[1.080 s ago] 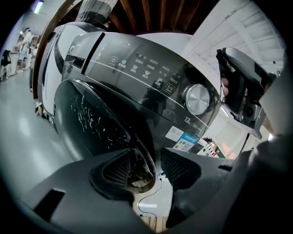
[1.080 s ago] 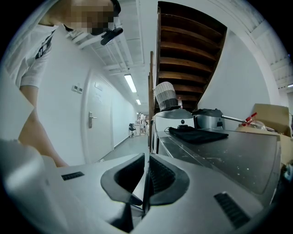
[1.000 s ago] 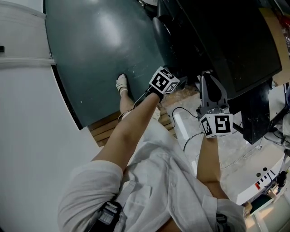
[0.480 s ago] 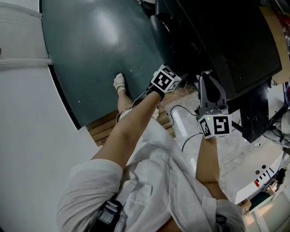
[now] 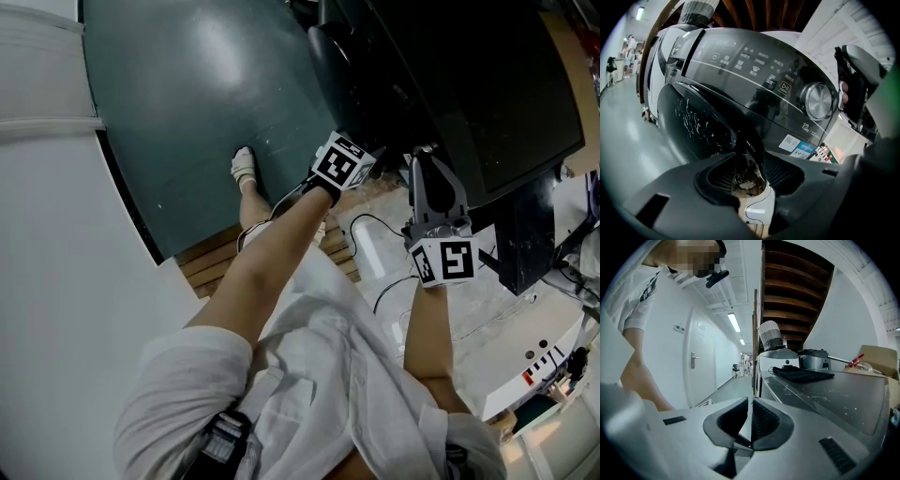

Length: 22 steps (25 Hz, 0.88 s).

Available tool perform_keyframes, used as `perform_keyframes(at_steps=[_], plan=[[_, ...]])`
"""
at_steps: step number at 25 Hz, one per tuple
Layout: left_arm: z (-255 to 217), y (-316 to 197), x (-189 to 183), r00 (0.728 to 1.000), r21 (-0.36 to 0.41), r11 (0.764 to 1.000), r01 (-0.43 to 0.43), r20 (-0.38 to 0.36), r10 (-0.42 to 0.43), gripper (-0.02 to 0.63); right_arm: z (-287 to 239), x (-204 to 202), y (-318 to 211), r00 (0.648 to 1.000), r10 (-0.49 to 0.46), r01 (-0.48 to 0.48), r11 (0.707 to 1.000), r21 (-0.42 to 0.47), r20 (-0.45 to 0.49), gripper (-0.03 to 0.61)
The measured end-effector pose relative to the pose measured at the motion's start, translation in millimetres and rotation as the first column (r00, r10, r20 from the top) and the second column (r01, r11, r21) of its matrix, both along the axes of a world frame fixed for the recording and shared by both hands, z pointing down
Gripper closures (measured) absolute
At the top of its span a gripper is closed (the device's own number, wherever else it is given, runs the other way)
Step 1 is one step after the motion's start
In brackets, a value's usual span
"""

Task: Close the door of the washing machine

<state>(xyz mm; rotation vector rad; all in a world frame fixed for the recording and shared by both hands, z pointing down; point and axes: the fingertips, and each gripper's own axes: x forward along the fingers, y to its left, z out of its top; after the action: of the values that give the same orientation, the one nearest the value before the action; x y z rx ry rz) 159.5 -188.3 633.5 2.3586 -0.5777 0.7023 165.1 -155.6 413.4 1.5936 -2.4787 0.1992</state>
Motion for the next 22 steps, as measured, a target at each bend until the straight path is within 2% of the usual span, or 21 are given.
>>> perform_keyframes(at_steps=[10,22], plan=[[0.6,-3.7,6.5,1.0,-0.048,0.999,0.015,0.005,-0.015,0.442,2.3,5.4,-5.8,1.0,-0.003,0.003,1.0,-0.004,0.005,0.543],[1.0,-3.3,6.8,0.999,-0.054,0.998,0.03,0.012,-0.03,0.44,3.8,5.1,-3.4,1.0,0.0,0.001,1.0,-0.007,0.006,0.543]])
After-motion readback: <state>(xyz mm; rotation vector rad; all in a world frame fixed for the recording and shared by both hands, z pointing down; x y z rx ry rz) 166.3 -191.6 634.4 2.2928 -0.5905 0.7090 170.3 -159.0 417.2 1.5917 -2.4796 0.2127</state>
